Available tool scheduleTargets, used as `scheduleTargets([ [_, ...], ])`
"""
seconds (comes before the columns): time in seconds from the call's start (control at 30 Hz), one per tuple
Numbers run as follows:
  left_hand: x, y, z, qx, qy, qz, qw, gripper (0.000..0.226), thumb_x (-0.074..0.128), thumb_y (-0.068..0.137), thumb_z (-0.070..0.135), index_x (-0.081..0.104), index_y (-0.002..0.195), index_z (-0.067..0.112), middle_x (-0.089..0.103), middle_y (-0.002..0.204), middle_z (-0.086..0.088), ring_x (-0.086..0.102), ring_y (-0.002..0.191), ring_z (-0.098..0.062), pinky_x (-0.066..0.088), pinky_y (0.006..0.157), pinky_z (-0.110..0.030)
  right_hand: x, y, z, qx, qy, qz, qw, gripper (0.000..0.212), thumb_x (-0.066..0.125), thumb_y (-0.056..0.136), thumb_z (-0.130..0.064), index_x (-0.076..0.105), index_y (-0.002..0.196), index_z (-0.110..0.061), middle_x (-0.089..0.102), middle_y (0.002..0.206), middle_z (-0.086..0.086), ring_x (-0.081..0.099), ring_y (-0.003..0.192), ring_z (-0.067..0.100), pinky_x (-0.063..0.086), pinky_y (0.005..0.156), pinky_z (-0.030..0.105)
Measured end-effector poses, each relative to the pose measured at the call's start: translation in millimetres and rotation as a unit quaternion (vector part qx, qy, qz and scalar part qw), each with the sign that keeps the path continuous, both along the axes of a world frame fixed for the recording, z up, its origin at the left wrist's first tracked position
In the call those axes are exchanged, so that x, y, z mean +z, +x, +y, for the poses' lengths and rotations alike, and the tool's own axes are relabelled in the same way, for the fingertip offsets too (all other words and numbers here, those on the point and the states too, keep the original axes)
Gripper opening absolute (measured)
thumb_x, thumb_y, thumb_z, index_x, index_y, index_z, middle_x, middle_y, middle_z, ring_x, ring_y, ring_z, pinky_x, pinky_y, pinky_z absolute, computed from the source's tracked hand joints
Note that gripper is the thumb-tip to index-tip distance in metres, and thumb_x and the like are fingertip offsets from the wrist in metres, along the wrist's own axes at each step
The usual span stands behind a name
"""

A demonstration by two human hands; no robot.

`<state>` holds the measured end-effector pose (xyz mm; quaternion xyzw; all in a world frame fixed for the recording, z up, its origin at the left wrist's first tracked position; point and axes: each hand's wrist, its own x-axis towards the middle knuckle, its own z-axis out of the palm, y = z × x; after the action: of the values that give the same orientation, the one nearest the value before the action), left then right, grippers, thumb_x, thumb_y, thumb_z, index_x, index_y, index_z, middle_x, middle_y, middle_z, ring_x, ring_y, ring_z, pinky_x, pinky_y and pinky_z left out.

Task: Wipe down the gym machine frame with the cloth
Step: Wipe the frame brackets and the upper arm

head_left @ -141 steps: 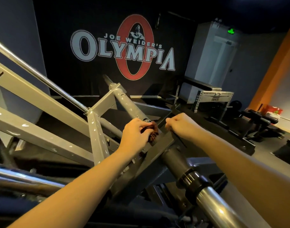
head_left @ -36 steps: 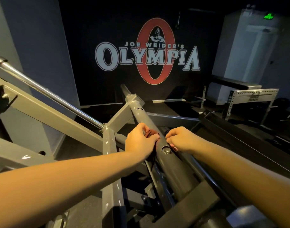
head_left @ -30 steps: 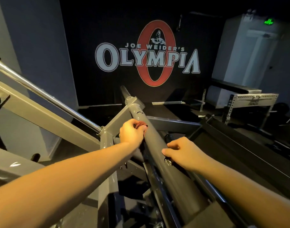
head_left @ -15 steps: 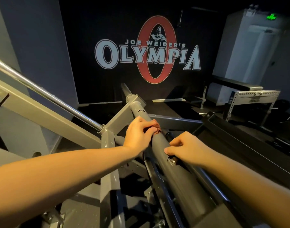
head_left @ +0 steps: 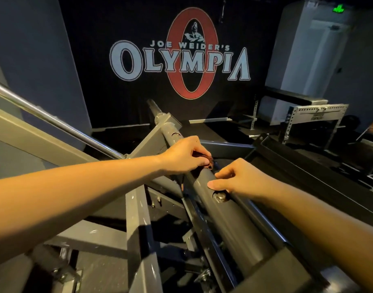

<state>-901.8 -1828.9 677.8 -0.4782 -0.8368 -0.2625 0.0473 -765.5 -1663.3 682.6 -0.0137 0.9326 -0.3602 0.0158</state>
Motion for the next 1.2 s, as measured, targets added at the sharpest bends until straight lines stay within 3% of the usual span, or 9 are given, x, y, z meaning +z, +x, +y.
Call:
scheduleTargets([
  [0.13, 7, -48, 18, 0.071, -0.076, 0.051, 0.993, 0.022, 0.067, 0.098, 0.033, 0.078, 0.115, 0.025, 0.051, 0.093, 0.010, 0.055, 0.096, -0.013, 0.045, 0.083, -0.028, -8, 2, 4, 0.003, -0.005, 0.011, 1.000, 0.037, 0.073, 0.092, -0.039, 0.076, 0.085, -0.003, 0.067, 0.073, 0.013, 0.059, 0.065, 0.018, 0.054, 0.076, 0.036],
  [0.27, -11, -70, 31, 0.199, -0.003, 0.075, 0.977, 0.022, 0.065, 0.099, 0.032, 0.079, 0.113, 0.024, 0.051, 0.099, 0.005, 0.058, 0.101, -0.020, 0.051, 0.089, -0.034, -14, 2, 3, -0.020, 0.010, 0.020, 1.000, 0.039, 0.071, 0.091, -0.046, 0.078, 0.104, -0.010, 0.076, 0.100, 0.007, 0.072, 0.092, 0.013, 0.056, 0.096, 0.036],
  [0.43, -31, -13, -6, 0.191, 0.168, -0.030, 0.967, 0.018, 0.070, 0.093, 0.041, 0.073, 0.109, 0.033, 0.061, 0.103, 0.013, 0.057, 0.093, -0.004, 0.045, 0.081, -0.019, -2, -9, -3, -0.056, 0.015, -0.007, 0.998, 0.035, 0.071, 0.092, -0.038, 0.079, 0.091, -0.004, 0.075, 0.085, 0.013, 0.072, 0.085, 0.026, 0.060, 0.082, 0.034],
  [0.53, -38, 27, -23, 0.204, 0.183, -0.134, 0.952, 0.020, 0.074, 0.091, 0.040, 0.060, 0.103, 0.031, 0.065, 0.098, 0.012, 0.063, 0.090, -0.004, 0.051, 0.078, -0.025, 1, -25, -9, -0.117, 0.022, 0.000, 0.993, 0.038, 0.066, 0.096, -0.033, 0.072, 0.074, -0.003, 0.065, 0.062, 0.008, 0.063, 0.060, 0.023, 0.056, 0.072, 0.033],
  [0.6, -46, 45, -23, 0.230, 0.183, -0.173, 0.940, 0.021, 0.072, 0.093, 0.033, 0.054, 0.103, 0.028, 0.065, 0.098, 0.009, 0.062, 0.091, -0.007, 0.049, 0.078, -0.029, -1, -36, -15, -0.140, 0.050, 0.017, 0.989, 0.035, 0.059, 0.098, -0.027, 0.062, 0.068, -0.010, 0.055, 0.059, 0.004, 0.054, 0.059, 0.018, 0.053, 0.071, 0.036],
  [0.73, -53, 16, -10, 0.277, 0.239, -0.154, 0.918, 0.018, 0.071, 0.093, 0.029, 0.059, 0.107, 0.030, 0.065, 0.107, 0.005, 0.062, 0.099, -0.014, 0.052, 0.089, -0.035, -16, -54, -24, -0.127, 0.069, 0.050, 0.988, 0.027, 0.046, 0.103, -0.026, 0.065, 0.103, -0.007, 0.068, 0.095, 0.007, 0.064, 0.085, 0.022, 0.051, 0.080, 0.036],
  [0.83, -49, -43, -4, 0.323, 0.287, -0.152, 0.889, 0.017, 0.072, 0.091, 0.031, 0.074, 0.108, 0.034, 0.071, 0.107, 0.008, 0.066, 0.102, -0.013, 0.055, 0.094, -0.038, -20, -69, -34, -0.096, 0.065, 0.058, 0.992, 0.033, 0.043, 0.107, -0.029, 0.056, 0.132, -0.013, 0.060, 0.125, 0.008, 0.062, 0.108, 0.024, 0.047, 0.092, 0.035],
  [0.93, -46, -90, -6, 0.336, 0.329, -0.187, 0.862, 0.018, 0.074, 0.092, 0.026, 0.079, 0.108, 0.030, 0.077, 0.102, 0.011, 0.069, 0.100, -0.010, 0.057, 0.098, -0.039, -22, -84, -40, -0.094, 0.058, 0.054, 0.992, 0.038, 0.040, 0.108, -0.029, 0.050, 0.138, -0.007, 0.052, 0.132, 0.013, 0.057, 0.117, 0.031, 0.043, 0.098, 0.038],
  [1.2, -64, -40, -22, 0.254, 0.247, -0.060, 0.933, 0.025, 0.066, 0.099, 0.032, 0.074, 0.122, 0.028, 0.056, 0.093, 0.016, 0.058, 0.094, -0.005, 0.048, 0.090, -0.023, -28, -100, -40, -0.107, 0.086, 0.078, 0.987, 0.034, 0.044, 0.105, -0.030, 0.060, 0.125, -0.007, 0.059, 0.116, 0.011, 0.061, 0.100, 0.025, 0.051, 0.095, 0.045],
])
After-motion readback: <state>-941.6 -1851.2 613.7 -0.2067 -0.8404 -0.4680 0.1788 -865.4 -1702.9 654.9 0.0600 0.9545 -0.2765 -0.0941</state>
